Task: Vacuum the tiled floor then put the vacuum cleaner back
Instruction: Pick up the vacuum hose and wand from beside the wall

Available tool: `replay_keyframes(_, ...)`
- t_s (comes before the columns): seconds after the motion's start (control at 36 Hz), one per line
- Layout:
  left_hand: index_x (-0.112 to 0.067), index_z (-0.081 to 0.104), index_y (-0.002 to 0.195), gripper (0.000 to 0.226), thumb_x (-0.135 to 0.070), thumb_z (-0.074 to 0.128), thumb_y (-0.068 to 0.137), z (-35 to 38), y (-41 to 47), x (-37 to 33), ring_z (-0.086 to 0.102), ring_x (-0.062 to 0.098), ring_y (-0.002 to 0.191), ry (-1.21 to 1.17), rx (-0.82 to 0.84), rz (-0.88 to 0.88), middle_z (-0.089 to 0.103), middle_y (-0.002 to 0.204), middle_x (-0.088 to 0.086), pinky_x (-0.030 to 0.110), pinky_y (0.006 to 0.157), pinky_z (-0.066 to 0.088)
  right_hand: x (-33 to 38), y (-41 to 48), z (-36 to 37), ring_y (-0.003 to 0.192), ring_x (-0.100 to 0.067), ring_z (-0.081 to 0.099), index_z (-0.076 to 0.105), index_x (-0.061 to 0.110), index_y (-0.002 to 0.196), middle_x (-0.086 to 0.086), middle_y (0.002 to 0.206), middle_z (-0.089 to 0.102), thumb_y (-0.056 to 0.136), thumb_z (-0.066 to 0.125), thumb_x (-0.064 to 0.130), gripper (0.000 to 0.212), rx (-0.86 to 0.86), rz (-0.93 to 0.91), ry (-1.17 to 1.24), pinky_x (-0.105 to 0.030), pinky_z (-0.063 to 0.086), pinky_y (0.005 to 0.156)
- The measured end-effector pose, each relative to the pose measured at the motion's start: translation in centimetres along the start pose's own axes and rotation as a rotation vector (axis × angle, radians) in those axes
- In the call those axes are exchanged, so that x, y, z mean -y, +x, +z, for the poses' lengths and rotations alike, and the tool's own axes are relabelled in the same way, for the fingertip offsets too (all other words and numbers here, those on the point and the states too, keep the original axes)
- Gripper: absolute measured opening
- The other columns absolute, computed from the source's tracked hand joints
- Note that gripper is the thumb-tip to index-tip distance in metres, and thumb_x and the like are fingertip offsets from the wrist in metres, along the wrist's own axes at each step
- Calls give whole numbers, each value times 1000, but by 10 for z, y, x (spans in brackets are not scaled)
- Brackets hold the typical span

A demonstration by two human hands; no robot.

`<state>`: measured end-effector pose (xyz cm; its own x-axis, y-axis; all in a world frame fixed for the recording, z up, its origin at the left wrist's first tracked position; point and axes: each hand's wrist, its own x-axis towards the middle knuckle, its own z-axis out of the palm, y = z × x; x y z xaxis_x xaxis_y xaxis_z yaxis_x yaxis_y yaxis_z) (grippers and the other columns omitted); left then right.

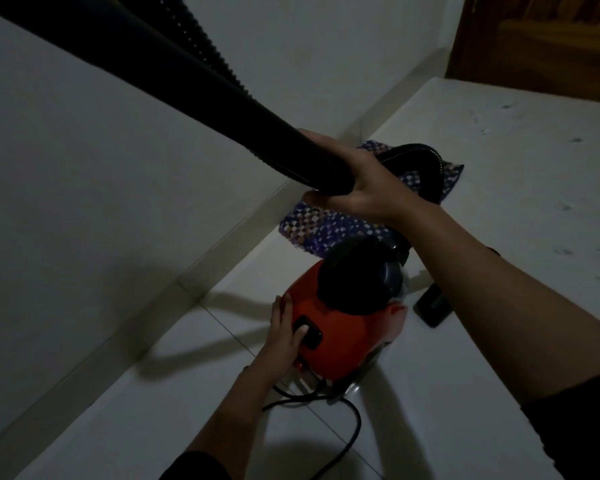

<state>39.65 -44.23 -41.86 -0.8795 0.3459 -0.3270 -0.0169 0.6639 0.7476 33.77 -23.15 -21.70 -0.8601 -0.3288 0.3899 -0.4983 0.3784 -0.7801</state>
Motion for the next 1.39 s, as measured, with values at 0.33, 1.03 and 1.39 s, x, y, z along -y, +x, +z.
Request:
replay_keyframes(0.33,-15,-9,151,73,-26,42,100,5,13,-7,-1,20,148,32,6,-62,-17,159,8,31,118,13,-1,-1,3,135,-8,43,33,32,142,10,142,45,83,70,19,71,-15,-53,-30,-33,37,113)
replay_keyframes(1.03,-5,68,112,33,-22,56,87,-142,-148,-284,65,25,106,844,-724,889,70,111,12,39,104,44,6,-36,-17,106,-23,64,49,8,138,-9,118,65,82,72,22,61,-97,-86,-192,-49,50,87)
replay_keyframes(1.39,-32,35,139,52,-45,51,92,-166,-109,-284,57,16,110,1385,-40,252,52,129,-5,29,74,44,-27,-45,-22,112,-11,55,35,22,148,1,123,62,84,69,35,74,119,-240,-332,-30,37,101)
